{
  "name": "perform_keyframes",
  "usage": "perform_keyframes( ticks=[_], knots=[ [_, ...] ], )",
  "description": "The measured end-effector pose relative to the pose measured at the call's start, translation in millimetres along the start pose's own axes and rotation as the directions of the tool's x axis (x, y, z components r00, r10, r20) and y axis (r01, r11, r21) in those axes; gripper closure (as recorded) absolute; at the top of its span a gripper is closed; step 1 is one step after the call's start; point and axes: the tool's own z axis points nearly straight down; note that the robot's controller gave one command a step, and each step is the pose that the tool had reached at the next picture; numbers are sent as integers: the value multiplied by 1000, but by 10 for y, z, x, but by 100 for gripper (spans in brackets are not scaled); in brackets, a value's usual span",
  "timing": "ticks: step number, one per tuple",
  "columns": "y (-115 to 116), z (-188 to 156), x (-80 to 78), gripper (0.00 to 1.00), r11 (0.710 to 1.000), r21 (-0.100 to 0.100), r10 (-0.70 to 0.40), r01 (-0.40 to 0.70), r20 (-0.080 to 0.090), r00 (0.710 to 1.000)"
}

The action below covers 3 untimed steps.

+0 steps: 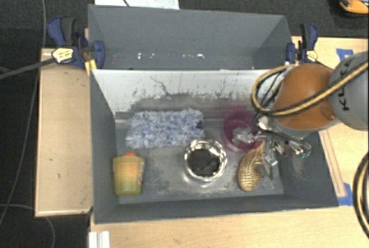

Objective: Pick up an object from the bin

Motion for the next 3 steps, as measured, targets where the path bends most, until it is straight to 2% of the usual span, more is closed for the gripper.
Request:
perform_keyframes(
  ticks=[1, 2, 3],
  knots=[
    [-653, -36, 356, 0, 1000, 15, 20, -20, 14, 1000],
    [-119, -30, 42, 0, 1000, 1, 25, -25, 11, 1000],
    [-430, -30, 376, 0, 999, 16, 52, -52, 18, 998]
  ],
)
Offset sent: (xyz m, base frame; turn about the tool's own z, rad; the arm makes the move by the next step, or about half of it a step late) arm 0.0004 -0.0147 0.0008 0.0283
